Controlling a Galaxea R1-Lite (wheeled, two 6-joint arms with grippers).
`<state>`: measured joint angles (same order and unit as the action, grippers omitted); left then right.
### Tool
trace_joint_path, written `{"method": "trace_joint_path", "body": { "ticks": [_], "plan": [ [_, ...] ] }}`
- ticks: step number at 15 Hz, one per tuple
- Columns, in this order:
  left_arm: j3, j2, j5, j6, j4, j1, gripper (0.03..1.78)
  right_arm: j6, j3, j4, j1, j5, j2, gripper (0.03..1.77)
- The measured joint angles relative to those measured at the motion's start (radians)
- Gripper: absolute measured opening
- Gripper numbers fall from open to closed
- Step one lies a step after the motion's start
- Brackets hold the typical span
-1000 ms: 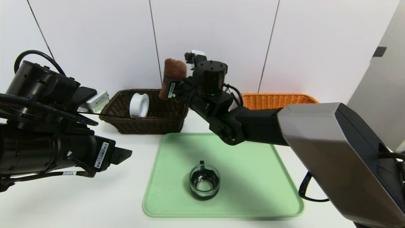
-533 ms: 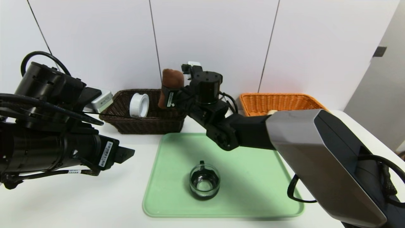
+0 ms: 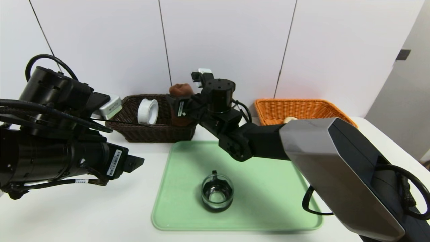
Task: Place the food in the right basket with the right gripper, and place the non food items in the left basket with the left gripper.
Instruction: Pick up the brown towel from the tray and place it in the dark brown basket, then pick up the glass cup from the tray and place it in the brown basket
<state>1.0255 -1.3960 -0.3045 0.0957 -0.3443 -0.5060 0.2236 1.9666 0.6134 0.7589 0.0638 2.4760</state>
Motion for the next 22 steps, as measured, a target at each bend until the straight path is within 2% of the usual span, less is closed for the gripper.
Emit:
{"method": "trace_joint_path", "body": {
  "ticks": [7,11,18,22],
  "plan": [
    [0.001,0.000,0.001,-0.001,0.000,-0.003,1.69,-0.004,0.000,-0.005,-0.006,-0.015,0.001,1.56],
    [-0.002,0.000,0.001,-0.001,0.000,-0.003,1.69,-0.026,0.000,-0.010,-0.010,-0.030,0.002,1.62],
    [0.002,-0.001,0.000,-0.001,0.001,-0.005,1.69,-0.030,0.000,-0.006,-0.011,-0.024,0.006,1.67],
    [0.015,-0.005,0.002,-0.032,0.110,-0.006,1.69,-0.032,-0.001,-0.040,-0.031,0.004,-0.044,1.69]
  ]
}}
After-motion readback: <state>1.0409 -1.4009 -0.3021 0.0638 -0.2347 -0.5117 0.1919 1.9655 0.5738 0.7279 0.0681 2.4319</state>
